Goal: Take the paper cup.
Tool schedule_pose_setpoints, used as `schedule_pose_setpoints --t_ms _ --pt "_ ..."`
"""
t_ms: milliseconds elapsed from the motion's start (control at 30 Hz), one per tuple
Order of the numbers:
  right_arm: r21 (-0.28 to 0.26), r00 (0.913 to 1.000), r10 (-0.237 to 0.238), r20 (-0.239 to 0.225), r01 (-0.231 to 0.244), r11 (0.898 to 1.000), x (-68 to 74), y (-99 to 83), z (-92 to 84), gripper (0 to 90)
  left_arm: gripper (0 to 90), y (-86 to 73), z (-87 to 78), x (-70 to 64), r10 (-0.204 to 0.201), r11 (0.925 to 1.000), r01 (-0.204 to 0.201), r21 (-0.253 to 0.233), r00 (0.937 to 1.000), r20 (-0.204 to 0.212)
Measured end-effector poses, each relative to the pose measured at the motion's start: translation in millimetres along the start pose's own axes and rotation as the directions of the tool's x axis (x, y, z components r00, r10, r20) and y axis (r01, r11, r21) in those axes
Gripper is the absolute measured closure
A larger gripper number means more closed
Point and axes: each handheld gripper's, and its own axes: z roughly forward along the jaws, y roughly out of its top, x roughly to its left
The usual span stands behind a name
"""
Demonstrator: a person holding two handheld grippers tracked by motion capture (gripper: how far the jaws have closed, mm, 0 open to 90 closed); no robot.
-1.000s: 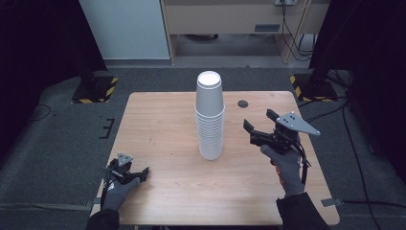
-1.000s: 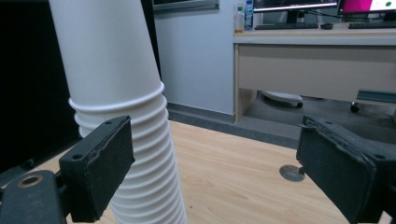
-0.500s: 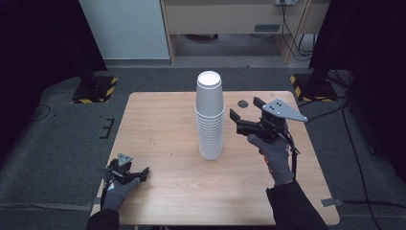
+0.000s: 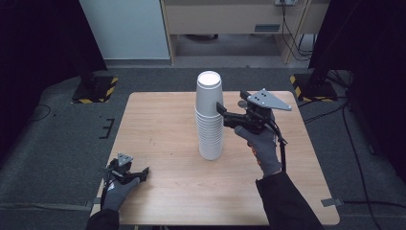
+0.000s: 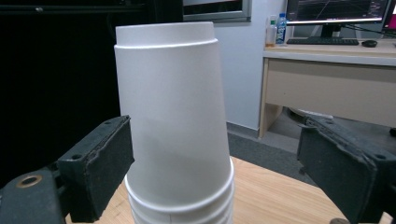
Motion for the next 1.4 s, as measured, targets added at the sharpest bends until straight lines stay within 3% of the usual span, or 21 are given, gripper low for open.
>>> schedule_pose_setpoints --t_ms 333,800,1133,1400 --pt "0.006 0.9998 -0.004 -0.017 0.004 1.000 8.8 4.8 17.8 11.0 7.6 0.0 0.0 0.0 0.000 1.0000 0.000 0.000 1.0000 0.000" --pt "0.053 0.9995 -0.009 -0.031 0.011 0.999 18.4 -4.4 50.8 10.2 7.5 0.0 0.0 0.0 0.001 1.0000 -0.001 0.000 1.0000 0.001" --pt "0.067 0.9990 0.024 -0.038 -0.021 0.998 18.2 -7.7 62.9 10.4 7.5 0.0 0.0 0.0 0.001 1.0000 -0.001 0.001 1.0000 0.001" --pt "0.087 0.9996 0.001 -0.030 0.002 0.996 20.9 -5.6 65.4 14.0 7.4 0.0 0.0 0.0 0.001 1.0000 -0.001 0.000 1.0000 0.001"
